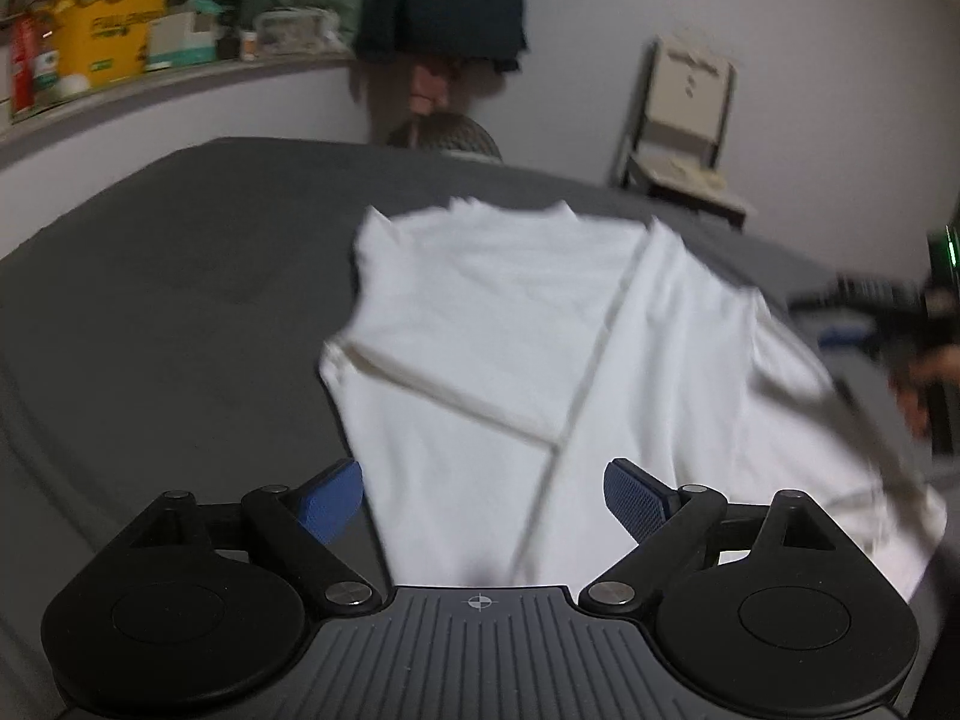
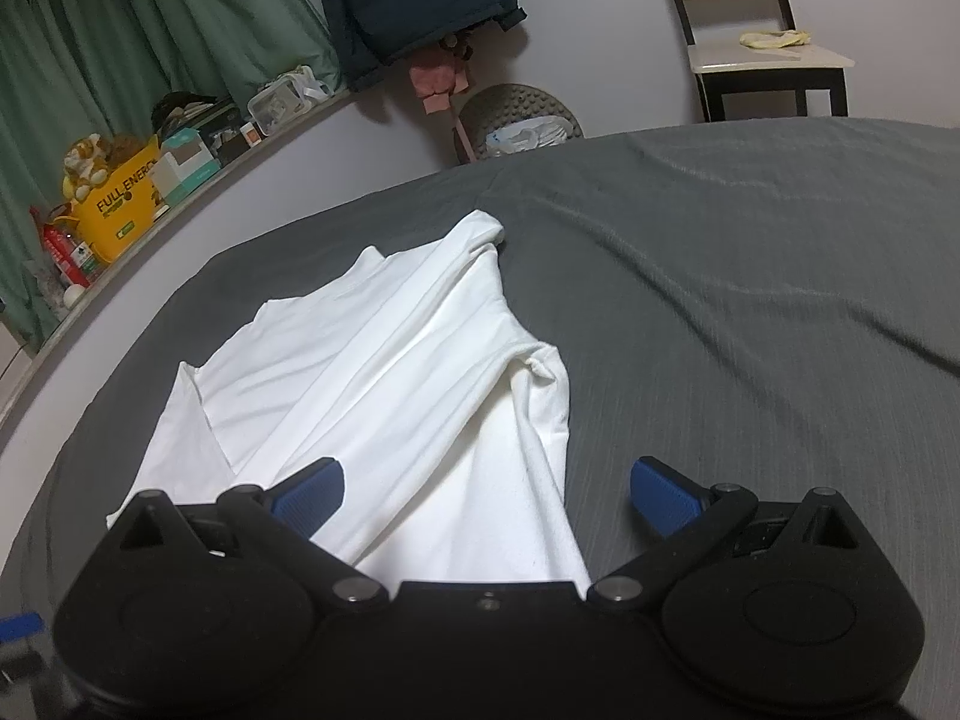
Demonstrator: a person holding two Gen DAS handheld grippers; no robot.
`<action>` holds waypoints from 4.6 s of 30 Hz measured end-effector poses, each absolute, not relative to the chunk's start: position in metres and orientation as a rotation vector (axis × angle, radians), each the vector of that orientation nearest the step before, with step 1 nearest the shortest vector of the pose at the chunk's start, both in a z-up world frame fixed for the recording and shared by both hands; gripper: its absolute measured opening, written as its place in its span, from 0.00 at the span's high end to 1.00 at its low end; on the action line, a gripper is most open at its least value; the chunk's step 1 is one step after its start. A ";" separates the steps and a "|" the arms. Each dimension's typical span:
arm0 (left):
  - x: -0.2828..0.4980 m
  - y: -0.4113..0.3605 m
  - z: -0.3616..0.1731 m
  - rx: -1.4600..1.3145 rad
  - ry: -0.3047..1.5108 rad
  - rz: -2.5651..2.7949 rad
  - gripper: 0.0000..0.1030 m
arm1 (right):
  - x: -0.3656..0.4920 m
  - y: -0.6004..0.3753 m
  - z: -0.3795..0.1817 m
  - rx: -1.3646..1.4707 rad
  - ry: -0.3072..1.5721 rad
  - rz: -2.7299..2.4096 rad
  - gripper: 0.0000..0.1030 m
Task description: Fold clothes
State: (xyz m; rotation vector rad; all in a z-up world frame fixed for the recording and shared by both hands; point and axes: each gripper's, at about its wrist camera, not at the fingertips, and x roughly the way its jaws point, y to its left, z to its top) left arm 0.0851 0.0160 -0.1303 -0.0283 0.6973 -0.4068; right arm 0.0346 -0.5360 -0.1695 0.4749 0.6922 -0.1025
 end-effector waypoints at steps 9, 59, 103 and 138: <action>0.192 0.074 -0.108 -0.369 0.643 -0.362 0.12 | 0.042 -0.549 -0.161 0.488 0.570 -0.036 0.01; 0.380 0.005 -0.174 -0.480 0.672 -0.476 0.00 | 0.164 -0.537 -0.140 0.448 0.668 0.145 0.85; 0.244 -0.010 -0.131 0.103 0.327 -0.583 0.95 | 0.102 -0.482 -0.096 0.185 0.553 0.391 0.95; 0.141 -0.108 -0.172 0.638 0.630 -0.735 0.64 | 0.029 -0.408 -0.152 -0.271 0.658 0.276 0.60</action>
